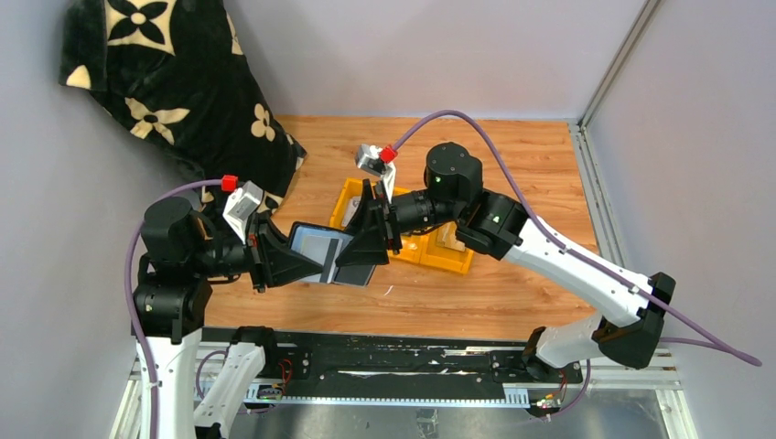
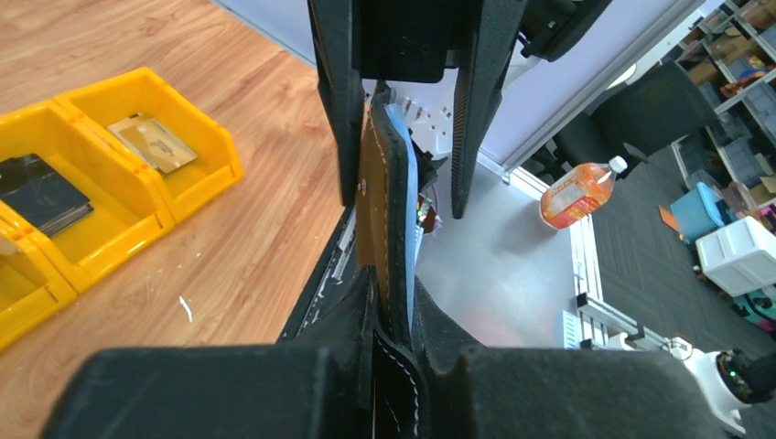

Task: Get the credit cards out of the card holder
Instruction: Remove the credit card from the card holder.

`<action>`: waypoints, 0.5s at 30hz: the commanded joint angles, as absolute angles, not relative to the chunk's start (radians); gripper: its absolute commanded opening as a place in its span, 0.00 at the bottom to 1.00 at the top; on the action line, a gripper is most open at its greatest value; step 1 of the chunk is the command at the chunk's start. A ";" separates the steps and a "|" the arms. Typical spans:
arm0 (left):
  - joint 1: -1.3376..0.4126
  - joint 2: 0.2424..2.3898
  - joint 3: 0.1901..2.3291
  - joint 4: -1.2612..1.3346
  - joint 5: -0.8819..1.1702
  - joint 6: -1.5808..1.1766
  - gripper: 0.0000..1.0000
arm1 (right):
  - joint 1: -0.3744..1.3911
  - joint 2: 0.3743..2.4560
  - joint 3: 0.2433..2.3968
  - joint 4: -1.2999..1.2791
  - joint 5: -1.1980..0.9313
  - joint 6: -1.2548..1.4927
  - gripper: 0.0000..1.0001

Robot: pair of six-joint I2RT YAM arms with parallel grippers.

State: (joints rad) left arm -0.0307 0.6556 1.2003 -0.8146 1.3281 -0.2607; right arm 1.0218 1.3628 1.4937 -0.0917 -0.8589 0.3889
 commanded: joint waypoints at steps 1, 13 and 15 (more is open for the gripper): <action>-0.034 0.663 1.218 -0.818 1.300 -0.269 0.01 | 0.964 1.279 1.502 -0.179 -0.681 0.387 0.50; -0.034 0.582 1.082 -0.483 1.098 -0.573 0.00 | 0.928 1.092 1.264 0.098 -0.610 0.626 0.54; -0.034 0.553 1.043 -0.392 1.077 -0.644 0.00 | 0.957 1.116 1.257 0.147 -0.655 0.649 0.54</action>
